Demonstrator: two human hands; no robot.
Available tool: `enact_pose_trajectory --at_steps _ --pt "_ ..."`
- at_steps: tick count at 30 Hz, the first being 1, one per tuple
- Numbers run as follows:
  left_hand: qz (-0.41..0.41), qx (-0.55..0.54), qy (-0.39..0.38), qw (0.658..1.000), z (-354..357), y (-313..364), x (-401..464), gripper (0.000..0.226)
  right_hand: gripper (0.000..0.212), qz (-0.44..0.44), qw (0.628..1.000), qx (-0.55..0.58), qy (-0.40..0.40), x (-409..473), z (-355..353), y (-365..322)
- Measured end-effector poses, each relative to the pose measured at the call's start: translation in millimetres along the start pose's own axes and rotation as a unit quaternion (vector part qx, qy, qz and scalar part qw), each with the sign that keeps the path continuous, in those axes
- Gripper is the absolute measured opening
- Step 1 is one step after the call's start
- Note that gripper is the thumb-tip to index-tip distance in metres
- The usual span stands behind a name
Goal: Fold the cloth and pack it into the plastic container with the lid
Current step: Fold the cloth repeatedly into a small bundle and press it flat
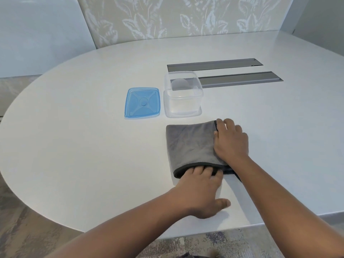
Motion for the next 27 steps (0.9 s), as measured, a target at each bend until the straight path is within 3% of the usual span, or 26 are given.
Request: enact_pose_trajectory --at_steps 3,6,8,11,13,17,27 --pt "-0.004 -0.127 0.203 0.971 -32 3 9 0.028 0.044 -0.05 0.997 0.059 0.027 1 -6 -16" --pt "-0.045 -0.196 0.341 0.918 -43 -29 23 0.015 0.041 -0.102 0.99 0.088 -0.03 -1 -3 -26" --pt "-0.067 -0.163 0.318 0.932 -29 -56 33 0.034 0.042 -0.114 0.989 0.072 -0.06 -7 4 -24" --pt "-0.106 -0.072 0.194 0.973 9 -82 37 0.051 0.05 -0.093 0.988 0.077 -0.095 -15 12 -16" --pt "-0.102 -0.035 0.153 0.982 27 -89 37 0.06 0.052 -0.091 0.986 0.094 -0.103 -15 15 -12" --pt "-0.109 -0.003 0.117 0.987 35 -96 39 0.075 0.057 -0.074 0.985 0.09 -0.129 -16 18 -6" --pt "-0.129 -0.008 0.088 0.988 29 -111 29 0.084 0.063 -0.059 0.98 0.101 -0.158 -19 21 -19"
Point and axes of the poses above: each hand's wrist, its own x-axis towards the middle knuckle, its own z-axis out of the palm, y = z × x, the point moved 3 cm from there along x, towards the middle knuckle, and after that the axes turned 13 degrees about y, right-handed, at the moved point
